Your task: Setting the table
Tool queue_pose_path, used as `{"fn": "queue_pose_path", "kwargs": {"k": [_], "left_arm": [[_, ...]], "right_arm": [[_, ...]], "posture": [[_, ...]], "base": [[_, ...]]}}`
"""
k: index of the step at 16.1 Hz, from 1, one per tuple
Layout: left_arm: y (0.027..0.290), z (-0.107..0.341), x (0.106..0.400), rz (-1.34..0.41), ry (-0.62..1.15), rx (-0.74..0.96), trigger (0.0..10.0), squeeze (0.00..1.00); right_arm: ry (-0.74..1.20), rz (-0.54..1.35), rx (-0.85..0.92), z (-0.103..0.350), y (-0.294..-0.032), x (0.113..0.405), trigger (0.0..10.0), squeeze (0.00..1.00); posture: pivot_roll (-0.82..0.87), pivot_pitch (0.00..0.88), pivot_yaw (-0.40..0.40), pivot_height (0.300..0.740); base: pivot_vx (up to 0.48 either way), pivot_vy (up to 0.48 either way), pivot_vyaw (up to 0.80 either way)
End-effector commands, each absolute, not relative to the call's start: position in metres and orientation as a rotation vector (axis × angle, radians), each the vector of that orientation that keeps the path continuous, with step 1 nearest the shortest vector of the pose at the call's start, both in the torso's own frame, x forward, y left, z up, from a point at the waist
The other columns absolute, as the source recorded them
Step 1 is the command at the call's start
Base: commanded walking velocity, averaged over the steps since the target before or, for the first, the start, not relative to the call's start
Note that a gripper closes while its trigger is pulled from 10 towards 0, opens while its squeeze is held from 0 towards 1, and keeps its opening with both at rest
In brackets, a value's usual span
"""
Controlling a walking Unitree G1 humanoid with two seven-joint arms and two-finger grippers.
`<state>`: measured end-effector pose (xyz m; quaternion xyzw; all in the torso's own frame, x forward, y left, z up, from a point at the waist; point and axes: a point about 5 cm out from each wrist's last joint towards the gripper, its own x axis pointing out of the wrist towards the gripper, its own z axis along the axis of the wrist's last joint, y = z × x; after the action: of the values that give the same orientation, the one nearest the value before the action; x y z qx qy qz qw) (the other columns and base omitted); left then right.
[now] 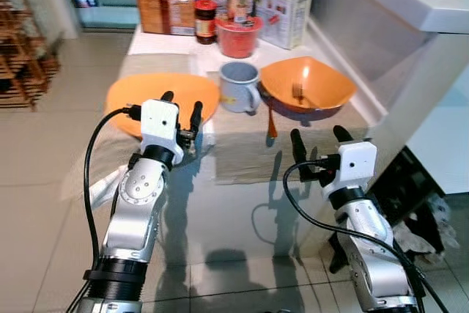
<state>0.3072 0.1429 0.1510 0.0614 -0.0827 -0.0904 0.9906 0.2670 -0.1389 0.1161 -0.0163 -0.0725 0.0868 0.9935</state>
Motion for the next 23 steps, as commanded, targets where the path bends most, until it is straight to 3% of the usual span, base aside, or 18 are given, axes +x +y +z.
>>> {"fn": "queue_pose_path", "kwargs": {"k": [1, 5, 8, 12, 23], "left_arm": [[0.139, 0.154, 0.308, -0.195, -0.167, 0.126, 10.0, 0.0], [0.147, 0.161, 0.306, -0.184, -0.171, 0.148, 10.0, 0.0], [0.172, 0.169, 0.299, -0.151, -0.163, 0.223, 10.0, 0.0], [0.175, 0.173, 0.294, -0.133, -0.165, 0.229, 10.0, 0.0], [0.178, 0.183, 0.29, -0.13, -0.165, 0.249, 10.0, 0.0]], "right_arm": [[-0.129, 0.168, -0.022, 0.117, -0.142, 0.273, 10.0, 0.0], [-0.102, 0.226, 0.017, 0.115, -0.128, 0.288, 10.0, 0.0], [-0.094, 0.305, 0.073, 0.117, -0.103, 0.301, 10.0, 0.0], [-0.081, 0.342, 0.099, 0.116, -0.093, 0.305, 10.0, 0.0], [-0.127, 0.296, 0.06, 0.119, -0.09, 0.317, 10.0, 0.0]], "posture": [[0.09, 0.0, -0.035, 0.74], [0.16, 0.0, -0.02, 0.74], [0.22, 0.0, -0.015, 0.74], [0.25, 0.0, -0.032, 0.74], [0.29, 0.0, -0.016, 0.74]], "base": [[0.0, 0.0, 0.0], [0.0, 0.0, 0.0], [0.0, 0.0, 0.0], [0.0, 0.0, 0.0], [0.0, 0.0, 0.0]]}}
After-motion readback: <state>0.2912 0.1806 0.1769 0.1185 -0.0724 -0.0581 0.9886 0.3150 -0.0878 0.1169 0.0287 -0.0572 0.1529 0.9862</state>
